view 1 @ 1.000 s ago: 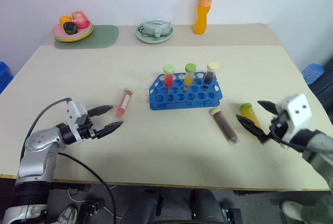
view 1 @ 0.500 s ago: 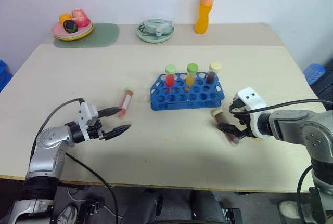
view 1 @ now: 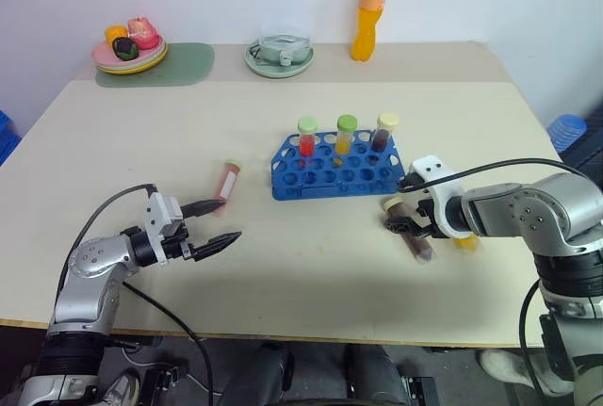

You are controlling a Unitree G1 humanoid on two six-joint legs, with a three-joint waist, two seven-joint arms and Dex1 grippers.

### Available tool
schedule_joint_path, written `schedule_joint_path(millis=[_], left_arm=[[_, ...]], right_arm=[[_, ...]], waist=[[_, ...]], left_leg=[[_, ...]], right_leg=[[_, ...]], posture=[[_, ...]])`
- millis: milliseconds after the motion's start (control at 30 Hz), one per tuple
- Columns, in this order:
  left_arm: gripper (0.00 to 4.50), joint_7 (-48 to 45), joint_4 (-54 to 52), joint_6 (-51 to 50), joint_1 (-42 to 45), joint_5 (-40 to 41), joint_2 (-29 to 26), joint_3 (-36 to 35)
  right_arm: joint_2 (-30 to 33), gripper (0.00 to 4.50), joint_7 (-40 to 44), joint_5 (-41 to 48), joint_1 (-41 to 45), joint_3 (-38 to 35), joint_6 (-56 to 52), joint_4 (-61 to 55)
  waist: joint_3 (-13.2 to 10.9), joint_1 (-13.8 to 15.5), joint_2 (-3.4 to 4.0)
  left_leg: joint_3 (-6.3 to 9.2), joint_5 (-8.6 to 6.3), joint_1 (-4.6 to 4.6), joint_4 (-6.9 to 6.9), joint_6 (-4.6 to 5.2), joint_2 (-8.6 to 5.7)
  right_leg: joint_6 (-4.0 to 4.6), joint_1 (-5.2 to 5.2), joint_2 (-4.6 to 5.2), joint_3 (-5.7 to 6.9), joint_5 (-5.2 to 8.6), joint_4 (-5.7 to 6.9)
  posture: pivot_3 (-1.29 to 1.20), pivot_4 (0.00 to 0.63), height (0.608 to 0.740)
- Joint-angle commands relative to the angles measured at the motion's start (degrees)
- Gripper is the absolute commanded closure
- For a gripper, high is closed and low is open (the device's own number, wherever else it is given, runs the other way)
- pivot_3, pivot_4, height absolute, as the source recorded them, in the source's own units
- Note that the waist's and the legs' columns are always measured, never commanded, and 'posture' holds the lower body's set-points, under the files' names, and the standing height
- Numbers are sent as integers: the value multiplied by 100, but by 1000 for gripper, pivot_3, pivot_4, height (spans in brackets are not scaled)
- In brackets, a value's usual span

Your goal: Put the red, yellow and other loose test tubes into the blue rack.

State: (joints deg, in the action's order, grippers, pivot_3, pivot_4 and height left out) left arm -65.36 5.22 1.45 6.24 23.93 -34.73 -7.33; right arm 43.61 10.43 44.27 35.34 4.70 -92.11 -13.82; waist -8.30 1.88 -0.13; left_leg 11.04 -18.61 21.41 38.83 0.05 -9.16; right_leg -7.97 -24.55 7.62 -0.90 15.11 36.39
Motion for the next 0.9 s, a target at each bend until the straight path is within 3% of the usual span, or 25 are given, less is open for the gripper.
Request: schedule_joint_path(millis=[33,167,233,300,433,633,700,833,900], left_arm=[[679,69,-230,-5,-77,23,6,-4],[679,126,-319,-25,-170,30,21,15],[679,141,-324,-31,-177,28,18,19],[679,155,-313,-36,-167,26,14,21],[679,184,-309,-32,-171,16,23,44],[679,230,-316,-49,-193,29,50,63],[679,229,-318,-70,-196,55,56,66],[679,254,-312,-82,-185,77,82,64],[679,302,-316,-78,-156,93,137,68]], right_arm=[[32,855,-20,62,-16,251,-39,-96],[69,2869,4,-62,-65,405,-39,-284],[141,3637,72,-183,-57,528,-27,-432],[277,3637,306,-249,-76,663,93,-647],[1150,3637,1183,-551,-198,1249,1071,-1330],[1403,3637,2410,-592,-813,464,2846,-1884],[1188,3637,2564,-647,-1040,116,3473,-1913],[84,3637,2434,-912,-1307,-443,4973,-1546],[-762,3637,2840,-956,-1355,-560,6223,-947]], waist=[[0,-2,-1],[0,-20,-1],[1,-18,-2],[1,-16,-1],[-1,43,1],[-3,17,4],[-3,26,3],[-4,26,0],[-2,20,-5]], left_leg=[[0,0,0,0,0,0],[0,0,-1,-2,0,0],[0,0,-1,-1,0,0],[0,-1,-1,1,1,-1],[0,-3,2,1,5,-2],[-7,-4,3,0,6,0],[-9,-4,3,0,7,0],[-9,-4,0,1,7,1],[-9,-4,-2,1,6,0]], right_leg=[[0,0,0,0,0,0],[0,0,0,0,0,-1],[-1,3,0,0,0,-2],[-1,5,0,0,-1,-4],[-2,2,1,2,-1,-7],[-14,2,-1,2,-8,-14],[-15,2,-1,1,-8,-14],[-17,6,-2,0,-10,-16],[-18,6,-3,0,-10,-15]], posture=[[0,150,740],[0,150,740],[0,150,740],[0,150,740],[0,150,740],[0,150,740],[0,150,740],[0,150,740],[0,150,740]])
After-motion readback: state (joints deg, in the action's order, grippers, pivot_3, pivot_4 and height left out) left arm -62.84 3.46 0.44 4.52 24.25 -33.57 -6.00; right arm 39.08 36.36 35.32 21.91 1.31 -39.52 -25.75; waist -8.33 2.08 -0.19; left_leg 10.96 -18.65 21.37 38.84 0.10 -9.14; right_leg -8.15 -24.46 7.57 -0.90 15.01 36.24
